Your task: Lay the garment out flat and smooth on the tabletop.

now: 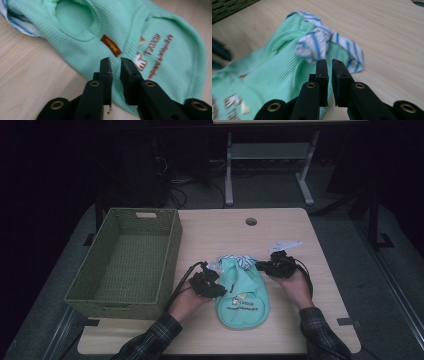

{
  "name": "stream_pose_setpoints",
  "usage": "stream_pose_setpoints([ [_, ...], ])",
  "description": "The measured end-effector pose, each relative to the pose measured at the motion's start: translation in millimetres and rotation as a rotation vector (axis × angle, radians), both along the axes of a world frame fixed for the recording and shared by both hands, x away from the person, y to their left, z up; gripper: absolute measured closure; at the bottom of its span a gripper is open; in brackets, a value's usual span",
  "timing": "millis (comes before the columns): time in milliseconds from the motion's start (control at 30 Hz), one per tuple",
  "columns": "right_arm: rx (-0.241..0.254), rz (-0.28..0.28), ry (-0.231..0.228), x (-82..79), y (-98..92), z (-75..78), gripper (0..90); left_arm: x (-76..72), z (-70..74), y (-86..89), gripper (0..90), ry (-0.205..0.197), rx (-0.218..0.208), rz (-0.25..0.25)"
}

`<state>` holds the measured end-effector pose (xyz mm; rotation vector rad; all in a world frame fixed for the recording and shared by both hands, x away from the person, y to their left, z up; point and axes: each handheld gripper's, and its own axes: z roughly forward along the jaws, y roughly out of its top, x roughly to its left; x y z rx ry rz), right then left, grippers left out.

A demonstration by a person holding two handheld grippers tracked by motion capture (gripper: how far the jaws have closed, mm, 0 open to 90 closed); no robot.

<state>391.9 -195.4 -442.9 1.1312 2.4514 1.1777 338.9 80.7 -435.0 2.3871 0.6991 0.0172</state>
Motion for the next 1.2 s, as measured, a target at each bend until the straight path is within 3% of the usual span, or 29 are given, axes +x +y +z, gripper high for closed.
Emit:
stream_pose_setpoints([
  [67, -0.007, -0.017, 0.014, 10.8, 1.7, -2.6, 81.0, -7.7, 0.6, -0.4, 66.9, -0.011, 0.013, -0.020],
  [200, 0.005, -0.034, 0.036, 21.6, -0.1, -9.5, 77.8, -12.9, -0.7, -1.7, 58.9, -0.019, 0.023, -0.030],
  [333, 0.010, -0.035, 0.048, 27.3, 1.8, -14.1, 75.4, -14.6, -5.1, -5.6, 58.3, -0.023, 0.045, -0.034],
  [533, 0.014, -0.034, 0.066, 32.9, 7.4, -19.0, 74.5, -12.8, -12.4, -10.5, 65.5, -0.033, 0.084, -0.040],
  [567, 0.005, -0.037, 0.072, 34.3, 9.7, -21.5, 76.0, -11.5, -14.7, -11.1, 71.9, -0.033, 0.100, -0.042],
  [633, 0.004, -0.038, 0.075, 35.0, 10.5, -22.9, 77.7, -10.9, -15.4, -11.1, 74.8, -0.036, 0.102, -0.041],
  [733, -0.003, -0.040, 0.074, 35.7, 11.5, -25.4, 87.0, -9.1, -14.4, -9.1, 86.1, -0.031, 0.102, -0.036],
  [900, -0.014, -0.045, 0.059, 35.9, 10.9, -24.8, 89.1, -10.5, -10.3, -5.8, 87.4, -0.036, 0.089, -0.026],
  [1200, -0.079, -0.075, 0.044, 42.2, -2.9, -18.9, 89.4, -16.0, -6.5, 0.1, 87.5, -0.042, 0.080, -0.014],
])
